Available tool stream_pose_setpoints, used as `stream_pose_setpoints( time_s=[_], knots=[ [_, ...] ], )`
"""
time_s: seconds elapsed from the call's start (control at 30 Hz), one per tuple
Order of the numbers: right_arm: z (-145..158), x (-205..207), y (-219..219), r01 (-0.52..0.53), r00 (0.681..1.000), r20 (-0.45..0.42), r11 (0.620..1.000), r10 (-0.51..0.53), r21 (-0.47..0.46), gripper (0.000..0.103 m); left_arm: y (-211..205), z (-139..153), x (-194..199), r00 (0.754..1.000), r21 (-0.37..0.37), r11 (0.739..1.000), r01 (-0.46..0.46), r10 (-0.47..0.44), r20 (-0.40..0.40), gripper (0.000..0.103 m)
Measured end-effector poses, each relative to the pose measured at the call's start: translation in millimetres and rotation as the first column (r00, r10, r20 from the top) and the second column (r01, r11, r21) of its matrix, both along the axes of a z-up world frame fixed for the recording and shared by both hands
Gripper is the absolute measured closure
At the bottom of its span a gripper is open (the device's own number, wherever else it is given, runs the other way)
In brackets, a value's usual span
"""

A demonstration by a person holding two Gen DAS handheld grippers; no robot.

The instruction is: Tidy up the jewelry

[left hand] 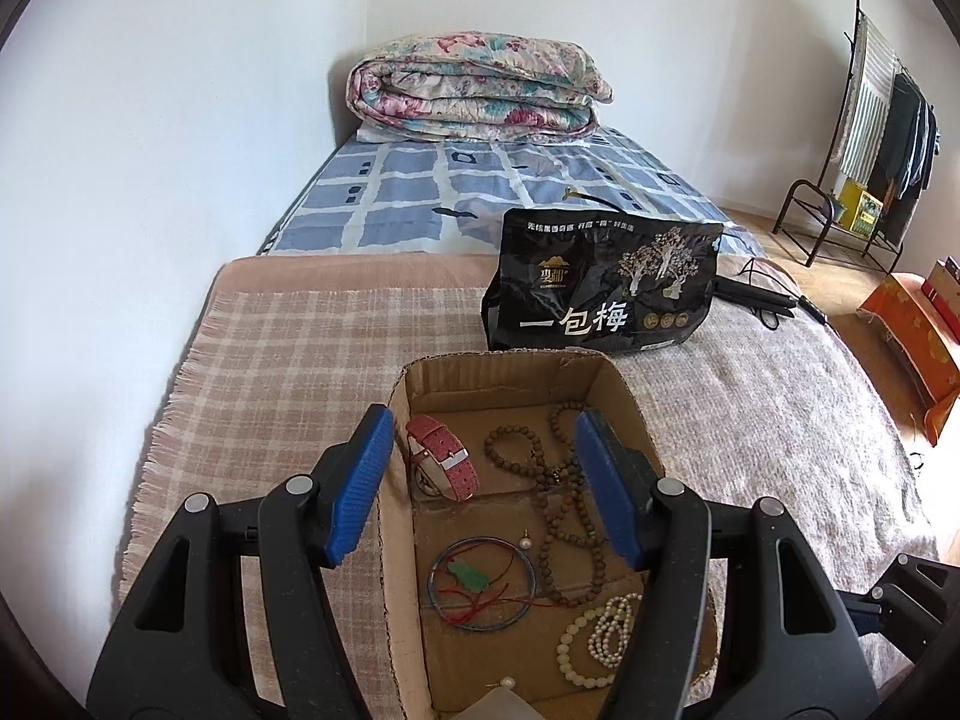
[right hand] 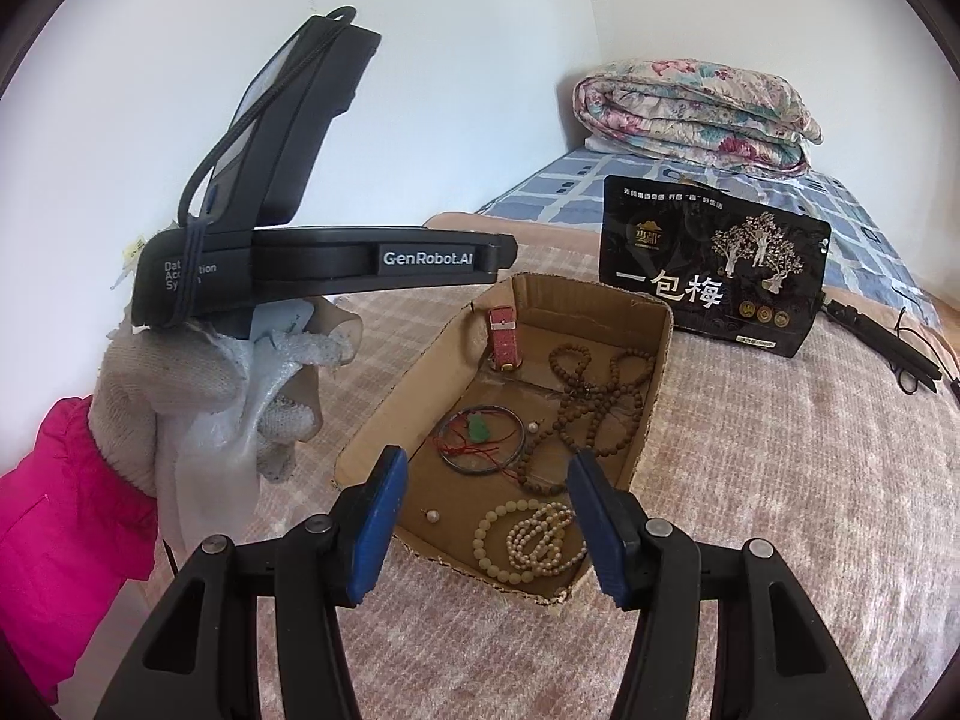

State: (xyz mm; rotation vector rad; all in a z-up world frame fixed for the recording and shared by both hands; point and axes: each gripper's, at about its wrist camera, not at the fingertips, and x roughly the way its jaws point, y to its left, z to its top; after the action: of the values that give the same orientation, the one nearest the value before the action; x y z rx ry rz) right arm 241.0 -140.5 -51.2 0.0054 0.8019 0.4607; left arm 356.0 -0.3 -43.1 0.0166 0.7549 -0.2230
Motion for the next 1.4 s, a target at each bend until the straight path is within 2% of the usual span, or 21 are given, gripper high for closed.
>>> stream_pose_setpoints(
  time_s=[0.27,0.47,0.67,0.77,0.9,1.0,1.07,1.17,1.27,1.33,1.4],
  knots=[
    [18.9,-24.9,-25.9,0.036,0.999,0.037,0.999,-0.035,-0.004,0.044,-7.5,35.5,-42.9,0.998,0.004,1.000,-0.010,0.010,0.066,0.038],
    [34.8,-47.9,-50.8,0.092,0.993,0.077,0.996,-0.090,-0.012,0.039,-7.9,59.3,-85.8,0.993,0.001,1.000,-0.016,0.015,0.118,0.038],
    [49.0,-69.4,-80.7,0.177,0.976,0.128,0.984,-0.174,-0.010,0.030,-6.9,73.4,-136.6,0.986,0.006,0.999,-0.039,0.038,0.165,0.038],
    [51.0,-77.1,-97.5,0.218,0.967,0.129,0.976,-0.219,0.021,0.024,-7.2,75.2,-160.9,0.982,0.022,0.998,-0.055,0.050,0.182,0.026],
    [49.6,-87.0,-116.6,0.267,0.955,0.127,0.963,-0.270,0.036,0.016,-12.8,73.4,-189.1,0.978,0.073,0.996,-0.054,0.038,0.203,0.024],
    [47.3,-94.4,-127.1,0.298,0.945,0.129,0.954,-0.301,0.037,0.012,-12.4,71.9,-207.7,0.979,0.052,0.997,-0.059,0.048,0.197,0.014],
    [46.0,-100.0,-131.4,0.309,0.942,0.131,0.951,-0.310,0.032,0.010,-11.2,72.2,-219.1,0.977,0.039,0.997,-0.071,0.062,0.206,0.011],
    [44.1,-105.5,-133.7,0.322,0.937,0.143,0.947,-0.320,0.010,0.000,-10.8,73.9,-233.2,0.971,0.043,0.995,-0.089,0.077,0.225,0.011],
    [43.8,-112.8,-131.4,0.324,0.934,0.166,0.946,-0.317,-0.019,0.000,-12.2,75.8,-245.7,0.966,0.051,0.994,-0.101,0.085,0.243,0.010],
    [44.4,-116.8,-127.3,0.319,0.935,0.181,0.947,-0.306,-0.046,0.000,-12.7,77.3,-253.5,0.963,0.054,0.993,-0.106,0.089,0.254,0.002],
    [45.1,-120.4,-121.9,0.316,0.934,0.203,0.946,-0.295,-0.079,0.000,-12.2,80.1,-261.3,0.956,0.049,0.992,-0.118,0.100,0.276,0.000]
  ],
)
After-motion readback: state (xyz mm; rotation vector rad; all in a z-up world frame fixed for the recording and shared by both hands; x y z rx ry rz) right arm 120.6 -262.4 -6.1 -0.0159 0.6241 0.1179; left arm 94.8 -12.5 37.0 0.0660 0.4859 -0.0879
